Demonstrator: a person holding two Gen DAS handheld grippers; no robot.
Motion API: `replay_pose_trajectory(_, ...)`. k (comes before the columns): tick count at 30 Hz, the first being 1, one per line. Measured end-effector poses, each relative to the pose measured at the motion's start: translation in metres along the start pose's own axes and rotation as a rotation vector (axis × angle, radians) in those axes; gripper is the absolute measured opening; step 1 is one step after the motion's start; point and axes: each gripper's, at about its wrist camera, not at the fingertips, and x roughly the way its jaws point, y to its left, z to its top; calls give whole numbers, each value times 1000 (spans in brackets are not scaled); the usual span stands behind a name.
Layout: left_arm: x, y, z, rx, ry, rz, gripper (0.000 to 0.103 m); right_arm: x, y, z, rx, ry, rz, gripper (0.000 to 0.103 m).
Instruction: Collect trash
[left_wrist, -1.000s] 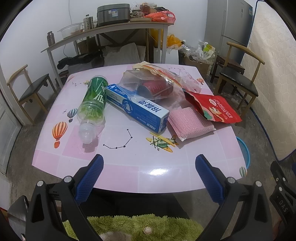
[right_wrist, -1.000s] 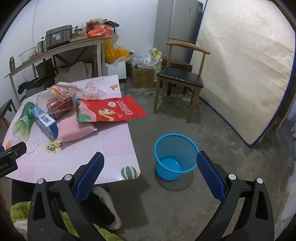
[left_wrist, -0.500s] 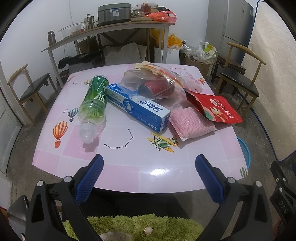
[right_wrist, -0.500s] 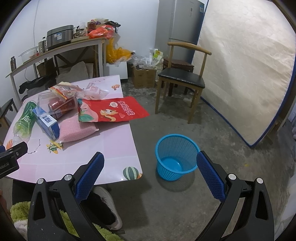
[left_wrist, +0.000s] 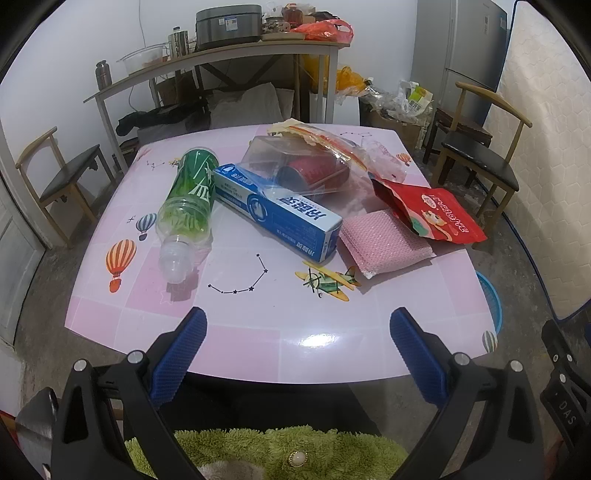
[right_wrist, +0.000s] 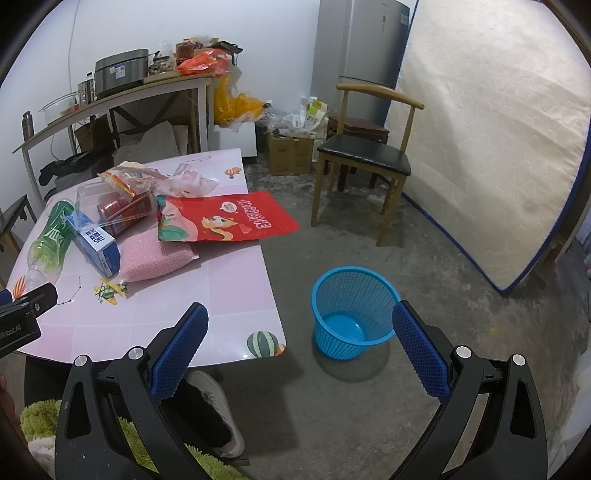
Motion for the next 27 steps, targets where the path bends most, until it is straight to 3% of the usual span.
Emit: replay_pose_trajectory(27,1,1,-2,2,2,2,97,1,5,-1,-3,-2,3,95)
